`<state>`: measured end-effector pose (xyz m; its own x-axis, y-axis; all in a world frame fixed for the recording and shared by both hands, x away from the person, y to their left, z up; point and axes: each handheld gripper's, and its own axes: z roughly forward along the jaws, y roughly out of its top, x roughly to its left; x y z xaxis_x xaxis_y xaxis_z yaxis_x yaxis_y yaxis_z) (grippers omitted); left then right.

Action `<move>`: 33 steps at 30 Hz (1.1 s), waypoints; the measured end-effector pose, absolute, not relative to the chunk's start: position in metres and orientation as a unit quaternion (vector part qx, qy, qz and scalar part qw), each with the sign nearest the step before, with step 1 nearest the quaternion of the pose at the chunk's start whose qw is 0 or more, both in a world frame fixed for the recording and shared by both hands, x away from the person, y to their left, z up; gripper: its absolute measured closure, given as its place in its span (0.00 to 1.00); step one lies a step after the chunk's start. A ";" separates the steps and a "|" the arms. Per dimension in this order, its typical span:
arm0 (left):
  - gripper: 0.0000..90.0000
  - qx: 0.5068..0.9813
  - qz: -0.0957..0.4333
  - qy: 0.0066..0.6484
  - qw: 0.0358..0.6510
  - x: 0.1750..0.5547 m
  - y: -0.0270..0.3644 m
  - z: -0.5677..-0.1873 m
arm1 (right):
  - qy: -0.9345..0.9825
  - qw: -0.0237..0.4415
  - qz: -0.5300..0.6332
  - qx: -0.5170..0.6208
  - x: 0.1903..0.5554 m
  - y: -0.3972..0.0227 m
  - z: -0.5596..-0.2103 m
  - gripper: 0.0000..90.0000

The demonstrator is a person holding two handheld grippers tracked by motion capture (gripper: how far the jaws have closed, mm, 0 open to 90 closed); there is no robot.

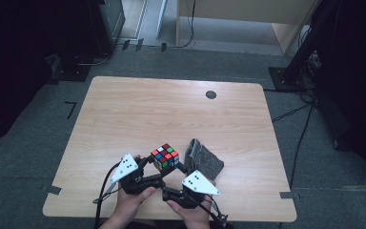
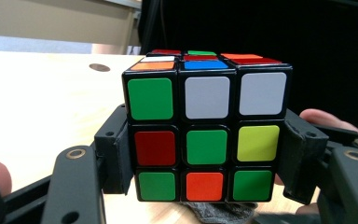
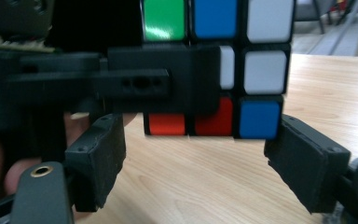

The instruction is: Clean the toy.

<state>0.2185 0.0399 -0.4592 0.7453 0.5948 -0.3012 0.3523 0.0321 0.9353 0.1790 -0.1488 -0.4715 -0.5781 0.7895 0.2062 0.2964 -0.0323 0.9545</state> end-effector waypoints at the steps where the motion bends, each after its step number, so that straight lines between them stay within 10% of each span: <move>1: 0.37 0.690 0.089 0.344 0.630 0.217 0.037 -0.461 | 0.663 0.214 0.587 0.412 0.179 -0.149 -0.472 0.26; 21: 0.24 0.657 0.113 0.317 0.675 0.223 0.064 -0.445 | 0.689 0.227 0.543 0.423 0.186 -0.162 -0.474 0.38; 33: 0.23 0.771 0.245 0.197 0.553 0.230 0.070 -0.467 | 0.721 0.155 0.529 0.420 0.205 -0.209 -0.441 0.38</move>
